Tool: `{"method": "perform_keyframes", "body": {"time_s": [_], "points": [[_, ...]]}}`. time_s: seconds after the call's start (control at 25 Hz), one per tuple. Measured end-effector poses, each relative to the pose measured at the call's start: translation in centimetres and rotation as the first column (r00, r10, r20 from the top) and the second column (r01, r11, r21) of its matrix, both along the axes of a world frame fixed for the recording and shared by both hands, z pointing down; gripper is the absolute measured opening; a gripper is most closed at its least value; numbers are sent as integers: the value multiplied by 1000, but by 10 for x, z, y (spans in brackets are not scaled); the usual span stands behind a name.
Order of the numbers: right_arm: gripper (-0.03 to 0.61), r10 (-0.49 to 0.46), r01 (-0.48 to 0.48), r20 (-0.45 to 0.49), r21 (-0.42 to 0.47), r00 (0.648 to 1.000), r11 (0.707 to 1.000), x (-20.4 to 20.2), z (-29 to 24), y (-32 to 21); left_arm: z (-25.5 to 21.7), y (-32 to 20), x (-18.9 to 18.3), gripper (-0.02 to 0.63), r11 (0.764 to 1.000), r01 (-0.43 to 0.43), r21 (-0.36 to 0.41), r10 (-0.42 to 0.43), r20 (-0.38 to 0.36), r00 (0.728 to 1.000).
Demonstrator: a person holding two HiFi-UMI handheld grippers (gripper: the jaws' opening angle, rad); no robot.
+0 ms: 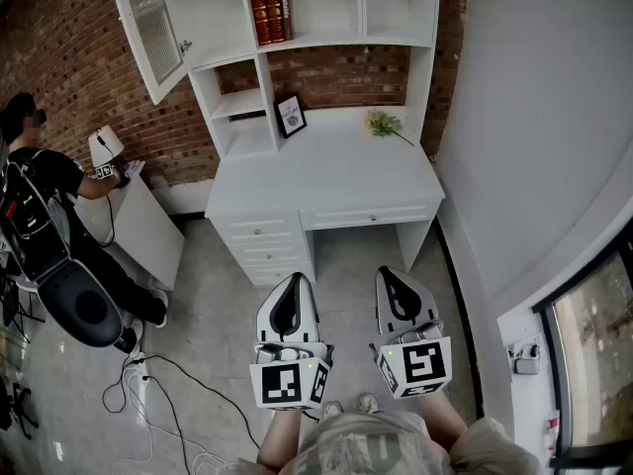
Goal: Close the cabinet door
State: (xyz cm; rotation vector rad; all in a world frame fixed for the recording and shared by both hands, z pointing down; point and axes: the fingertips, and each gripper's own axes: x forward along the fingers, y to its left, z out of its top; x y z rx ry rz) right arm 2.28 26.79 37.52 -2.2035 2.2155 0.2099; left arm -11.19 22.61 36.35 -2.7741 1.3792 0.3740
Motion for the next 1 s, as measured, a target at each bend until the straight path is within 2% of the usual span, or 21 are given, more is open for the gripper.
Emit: {"method": "perform_keyframes", "body": {"time_s": [0.36, 0.56, 0.8, 1.0], "points": [[15, -2, 2, 7, -15, 1000, 1000, 4, 5, -1, -1, -1, -1, 12, 1000, 0, -32, 0, -10, 1000], [15, -2, 3, 48, -15, 999, 1000, 15, 12, 1, 7, -4, 4, 12, 998, 9, -54, -9, -1, 1000], [15, -6, 8, 55, -29, 998, 1000, 41, 20, -1, 14, -6, 29, 12, 997, -2, -76, 3, 11, 1000], [15, -8, 9, 77, -13, 997, 1000, 71, 28, -3, 17, -11, 44, 12, 999, 25, -46, -24, 24, 999]]}}
